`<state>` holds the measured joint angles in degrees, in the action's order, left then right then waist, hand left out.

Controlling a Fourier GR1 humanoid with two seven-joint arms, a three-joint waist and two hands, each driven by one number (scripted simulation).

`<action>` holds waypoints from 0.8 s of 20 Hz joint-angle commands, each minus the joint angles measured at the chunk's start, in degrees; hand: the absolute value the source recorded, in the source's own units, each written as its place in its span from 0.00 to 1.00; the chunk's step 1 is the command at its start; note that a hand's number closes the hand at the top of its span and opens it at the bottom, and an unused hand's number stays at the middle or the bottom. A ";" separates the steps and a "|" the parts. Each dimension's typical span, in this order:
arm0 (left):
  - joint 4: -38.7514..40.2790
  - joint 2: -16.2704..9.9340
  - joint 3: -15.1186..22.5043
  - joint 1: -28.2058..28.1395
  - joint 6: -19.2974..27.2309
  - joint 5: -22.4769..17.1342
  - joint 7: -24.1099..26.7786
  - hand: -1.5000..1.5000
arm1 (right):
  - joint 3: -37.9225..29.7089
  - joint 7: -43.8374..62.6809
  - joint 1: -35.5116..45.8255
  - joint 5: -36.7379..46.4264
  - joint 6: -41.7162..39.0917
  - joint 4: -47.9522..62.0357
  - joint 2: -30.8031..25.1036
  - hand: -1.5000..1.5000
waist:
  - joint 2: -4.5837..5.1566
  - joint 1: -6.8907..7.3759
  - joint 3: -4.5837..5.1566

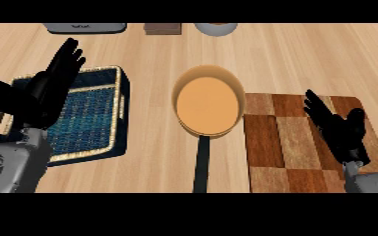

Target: Pick the pear from the cutting board and place it in the pot

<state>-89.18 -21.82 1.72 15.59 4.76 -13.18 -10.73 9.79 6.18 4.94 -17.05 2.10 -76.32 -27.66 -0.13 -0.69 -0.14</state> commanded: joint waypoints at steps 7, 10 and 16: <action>7.38 4.42 8.80 -5.49 -4.97 2.27 -1.06 0.50 | 6.23 11.03 9.33 16.90 -9.38 1.61 -21.85 1.00 | 0.81 2.45 1.67; 9.47 5.68 10.23 -9.14 -5.26 3.03 0.82 0.50 | -1.94 2.96 10.40 17.96 10.63 1.04 -11.76 0.00 | 0.14 0.45 0.17; 10.22 7.15 9.85 -9.18 -6.30 3.54 1.78 0.50 | -6.58 0.58 10.80 12.90 9.46 -5.36 -8.85 0.00 | 0.09 0.41 0.17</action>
<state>-82.27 -17.18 10.22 8.40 -0.44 -9.26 -9.48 5.42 7.00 14.51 -4.05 11.45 -78.83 -36.16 -0.57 -0.32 -0.61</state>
